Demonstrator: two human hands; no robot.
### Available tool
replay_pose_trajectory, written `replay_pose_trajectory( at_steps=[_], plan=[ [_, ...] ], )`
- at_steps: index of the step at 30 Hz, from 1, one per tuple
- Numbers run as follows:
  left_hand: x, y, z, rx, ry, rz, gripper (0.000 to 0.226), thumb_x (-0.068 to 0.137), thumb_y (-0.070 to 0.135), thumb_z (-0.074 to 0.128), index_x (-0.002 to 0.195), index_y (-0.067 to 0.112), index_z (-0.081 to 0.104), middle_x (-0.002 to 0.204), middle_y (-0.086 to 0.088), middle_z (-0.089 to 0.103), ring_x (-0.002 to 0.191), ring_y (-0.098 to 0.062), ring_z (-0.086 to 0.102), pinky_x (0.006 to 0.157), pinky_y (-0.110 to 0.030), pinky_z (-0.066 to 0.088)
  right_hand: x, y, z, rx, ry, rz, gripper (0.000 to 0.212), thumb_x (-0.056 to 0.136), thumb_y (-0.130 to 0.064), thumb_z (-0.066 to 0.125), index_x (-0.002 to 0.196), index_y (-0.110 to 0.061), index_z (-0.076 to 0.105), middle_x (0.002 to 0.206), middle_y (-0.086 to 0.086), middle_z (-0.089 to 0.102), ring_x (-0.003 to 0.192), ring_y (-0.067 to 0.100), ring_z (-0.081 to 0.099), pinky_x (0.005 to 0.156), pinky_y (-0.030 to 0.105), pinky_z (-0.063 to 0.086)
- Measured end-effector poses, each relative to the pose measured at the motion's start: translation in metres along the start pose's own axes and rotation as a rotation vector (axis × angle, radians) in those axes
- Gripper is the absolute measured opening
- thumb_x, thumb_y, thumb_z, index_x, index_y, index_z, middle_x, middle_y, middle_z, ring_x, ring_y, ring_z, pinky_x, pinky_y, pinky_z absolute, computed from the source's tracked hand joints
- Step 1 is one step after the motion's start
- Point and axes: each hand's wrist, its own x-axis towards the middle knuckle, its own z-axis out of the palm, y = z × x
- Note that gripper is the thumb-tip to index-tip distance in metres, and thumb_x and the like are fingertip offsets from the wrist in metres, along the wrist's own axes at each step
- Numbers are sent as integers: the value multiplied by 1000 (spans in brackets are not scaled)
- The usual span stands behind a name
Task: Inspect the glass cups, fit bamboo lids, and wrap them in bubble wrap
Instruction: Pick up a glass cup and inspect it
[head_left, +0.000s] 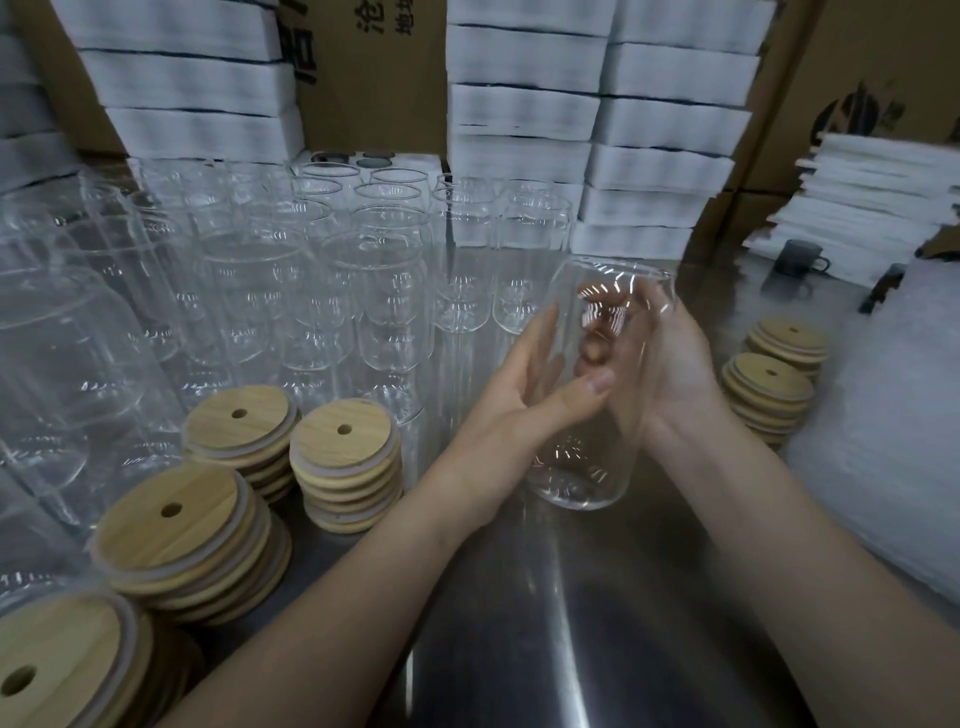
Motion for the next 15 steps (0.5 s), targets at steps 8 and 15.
replay_pose_trajectory(
  at_steps=[8, 15],
  plan=[
    [3, 0, 3, -6, 277, 131, 47, 83, 48, 56, 128, 36, 47, 130, 10, 59, 121, -3, 57, 104, -29, 45, -11, 11, 6, -188, -279, -24, 64, 94, -67, 24, 138, -28, 48, 114, 14, 72, 103, 28, 71, 88, 45, 58],
    [4, 3, 9, 22, 369, 161, 65, 89, 60, 47, 146, 32, 37, 146, 10, 46, 137, -11, 44, 113, -38, 40, -15, 10, 9, -405, -221, -165, 77, 71, -74, 48, 140, -41, 38, 111, 10, 72, 97, 27, 73, 81, 51, 59]
  ],
)
